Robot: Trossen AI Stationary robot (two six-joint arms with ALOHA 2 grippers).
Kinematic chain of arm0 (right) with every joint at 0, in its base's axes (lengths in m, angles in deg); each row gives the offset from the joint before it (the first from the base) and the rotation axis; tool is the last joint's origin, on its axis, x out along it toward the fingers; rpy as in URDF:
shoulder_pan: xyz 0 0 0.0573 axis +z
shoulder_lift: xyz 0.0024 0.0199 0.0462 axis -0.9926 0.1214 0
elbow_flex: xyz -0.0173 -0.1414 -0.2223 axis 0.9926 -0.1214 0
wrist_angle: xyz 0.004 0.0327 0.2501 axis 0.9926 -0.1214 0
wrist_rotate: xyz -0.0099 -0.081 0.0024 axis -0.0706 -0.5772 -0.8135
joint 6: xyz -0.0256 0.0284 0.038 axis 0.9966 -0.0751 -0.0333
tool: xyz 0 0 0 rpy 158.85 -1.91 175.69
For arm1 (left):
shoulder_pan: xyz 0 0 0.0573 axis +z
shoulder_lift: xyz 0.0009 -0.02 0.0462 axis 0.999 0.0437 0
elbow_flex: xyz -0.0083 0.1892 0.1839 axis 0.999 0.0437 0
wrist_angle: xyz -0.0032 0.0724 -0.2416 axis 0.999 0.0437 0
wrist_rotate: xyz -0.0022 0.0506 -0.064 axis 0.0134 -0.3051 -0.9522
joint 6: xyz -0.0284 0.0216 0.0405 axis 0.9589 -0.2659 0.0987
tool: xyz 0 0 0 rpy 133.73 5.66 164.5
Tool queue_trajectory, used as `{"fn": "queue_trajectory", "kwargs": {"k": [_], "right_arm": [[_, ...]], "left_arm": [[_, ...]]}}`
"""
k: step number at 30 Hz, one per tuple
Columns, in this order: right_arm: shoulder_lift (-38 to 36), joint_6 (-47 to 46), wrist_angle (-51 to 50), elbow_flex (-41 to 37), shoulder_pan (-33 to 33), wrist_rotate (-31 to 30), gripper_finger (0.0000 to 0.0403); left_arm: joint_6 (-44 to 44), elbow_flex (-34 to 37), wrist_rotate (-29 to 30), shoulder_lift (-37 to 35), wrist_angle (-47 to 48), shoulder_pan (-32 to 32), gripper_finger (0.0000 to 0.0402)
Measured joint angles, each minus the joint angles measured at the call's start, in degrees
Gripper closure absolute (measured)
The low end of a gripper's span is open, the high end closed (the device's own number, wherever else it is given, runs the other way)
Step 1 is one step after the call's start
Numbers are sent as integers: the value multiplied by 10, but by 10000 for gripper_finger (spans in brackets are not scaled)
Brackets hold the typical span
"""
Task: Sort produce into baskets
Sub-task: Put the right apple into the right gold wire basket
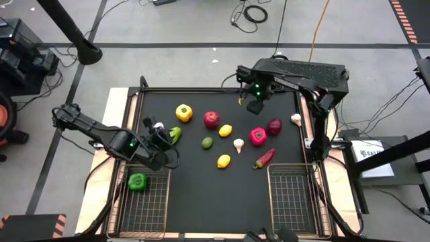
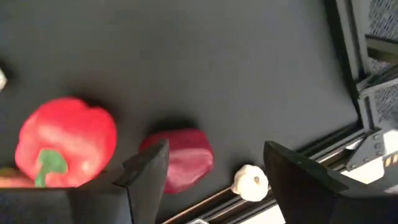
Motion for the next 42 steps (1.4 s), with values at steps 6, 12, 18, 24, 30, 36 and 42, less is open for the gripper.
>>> {"fn": "queue_trajectory", "kwargs": {"k": [6,12,18,24,30,36,42], "right_arm": [[-131,-80,11,-118,7,-43,149],[-235,-136,78,-256,7,-54,149],[-294,-71,160,-325,19,-38,149],[-296,-17,138,-328,18,-106,149],[-289,-29,120,-328,16,-113,149],[-275,-46,121,-328,14,-113,149],[-231,-34,121,-328,-3,-89,149]], "left_arm": [[0,0,0,0,0,-13,290],[-5,0,0,0,0,-13,290],[-25,0,10,0,-1,-12,290],[-50,0,34,0,-2,-12,290],[-78,0,53,0,-27,-12,290],[-142,0,54,0,-101,-11,290],[-170,0,49,0,-143,-12,290]]}}
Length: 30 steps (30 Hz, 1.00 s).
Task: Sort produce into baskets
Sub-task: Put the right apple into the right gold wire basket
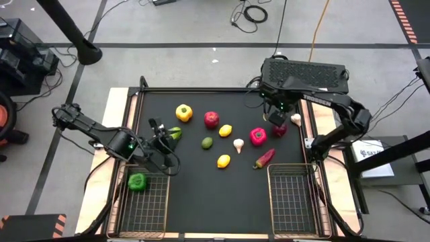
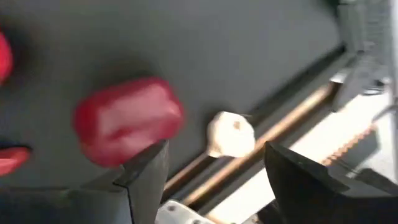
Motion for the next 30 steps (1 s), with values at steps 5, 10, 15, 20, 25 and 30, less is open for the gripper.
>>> {"fn": "queue_trajectory", "kwargs": {"k": [5,10,15,20,25,30], "right_arm": [[35,4,-2,0,-2,20,149],[63,2,-17,0,-3,21,149],[97,0,-26,0,-3,14,149],[114,0,-23,0,2,31,149],[115,0,0,7,22,76,149],[120,-9,29,46,49,106,149]], "left_arm": [[1,0,-1,0,7,0,290],[2,0,-11,0,9,0,290],[5,0,-20,0,9,0,290],[6,0,-21,0,9,-1,290],[6,0,-31,0,9,-1,290],[6,0,-31,0,9,-1,290]]}}
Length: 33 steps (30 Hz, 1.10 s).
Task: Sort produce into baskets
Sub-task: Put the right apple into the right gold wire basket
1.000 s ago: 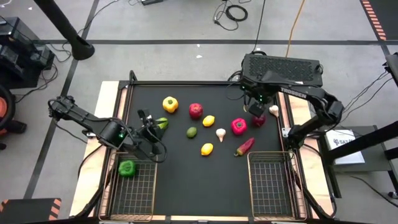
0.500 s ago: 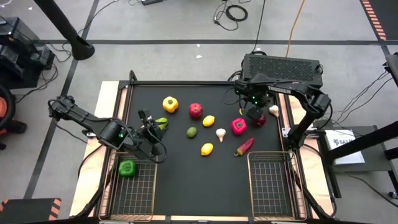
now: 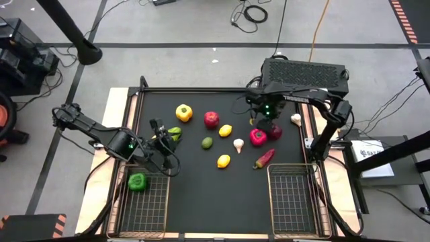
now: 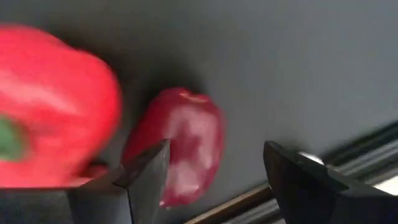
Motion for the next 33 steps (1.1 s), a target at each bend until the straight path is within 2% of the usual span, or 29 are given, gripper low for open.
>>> {"fn": "queue_trajectory", "kwargs": {"k": [13,25,28,33], "right_arm": [[-3,-12,9,130,46,6,149],[-3,-35,-27,146,99,-7,149],[-3,-39,-47,146,97,-40,149],[-3,-38,-60,146,67,-35,149]], "left_arm": [[-4,0,0,0,0,0,290],[-4,0,0,0,0,0,290],[-4,0,0,0,1,0,290],[-4,0,0,0,2,0,290]]}}
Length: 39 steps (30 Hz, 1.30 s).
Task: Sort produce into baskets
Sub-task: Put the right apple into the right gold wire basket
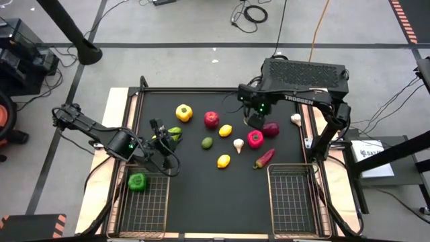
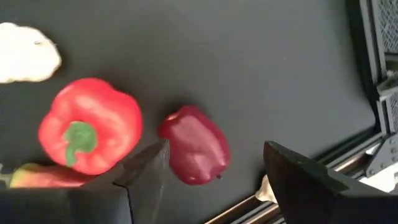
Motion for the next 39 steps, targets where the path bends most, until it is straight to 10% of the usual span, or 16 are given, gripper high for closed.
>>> {"fn": "queue_trajectory", "kwargs": {"k": [39], "right_arm": [[60,300,85,-109,-13,59,92]], "left_arm": [[14,0,-14,0,3,0,290]]}}
